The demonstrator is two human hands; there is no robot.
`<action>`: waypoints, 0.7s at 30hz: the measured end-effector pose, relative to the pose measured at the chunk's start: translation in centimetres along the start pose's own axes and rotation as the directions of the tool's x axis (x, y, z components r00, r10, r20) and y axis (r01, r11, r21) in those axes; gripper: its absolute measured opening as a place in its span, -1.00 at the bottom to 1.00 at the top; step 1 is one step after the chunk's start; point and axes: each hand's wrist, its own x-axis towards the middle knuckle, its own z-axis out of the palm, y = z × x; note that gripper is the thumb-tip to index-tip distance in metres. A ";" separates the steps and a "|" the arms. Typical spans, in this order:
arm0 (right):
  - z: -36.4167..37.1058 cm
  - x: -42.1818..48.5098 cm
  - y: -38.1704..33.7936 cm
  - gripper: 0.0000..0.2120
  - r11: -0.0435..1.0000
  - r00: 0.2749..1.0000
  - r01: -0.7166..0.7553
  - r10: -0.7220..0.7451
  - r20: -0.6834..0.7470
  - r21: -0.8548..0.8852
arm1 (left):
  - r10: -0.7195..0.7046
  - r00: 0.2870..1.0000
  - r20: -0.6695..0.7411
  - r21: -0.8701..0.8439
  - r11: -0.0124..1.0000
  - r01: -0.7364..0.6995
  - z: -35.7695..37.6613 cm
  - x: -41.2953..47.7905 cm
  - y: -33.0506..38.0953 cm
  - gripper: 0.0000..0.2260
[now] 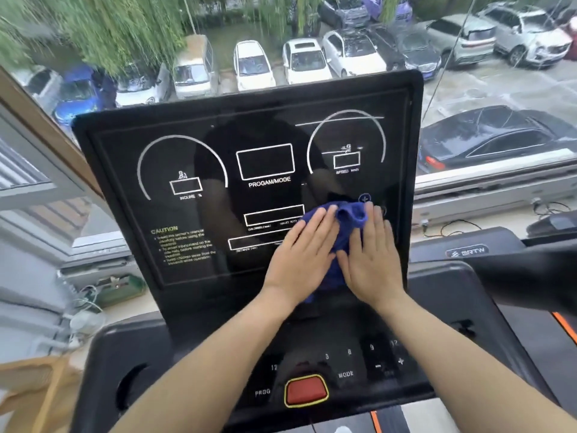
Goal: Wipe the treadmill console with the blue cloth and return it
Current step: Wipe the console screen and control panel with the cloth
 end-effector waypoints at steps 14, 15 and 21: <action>-1.2 5.0 1.4 -0.37 0.958 0.939 0.278 -0.287 -0.193 -0.070 | -0.149 0.989 0.003 0.005 0.989 0.149 -0.9 1.2 -3.5 -0.36; -1.2 4.8 3.6 -0.39 0.971 0.955 0.224 -0.236 -0.182 -0.085 | -0.118 0.993 -0.008 -0.015 0.993 0.118 -0.9 2.9 -1.7 -0.36; -0.8 2.1 5.6 -0.29 1.000 0.998 0.014 -0.016 -0.062 -0.023 | 0.023 0.999 -0.033 0.053 0.998 -0.021 0.0 4.9 3.0 -0.41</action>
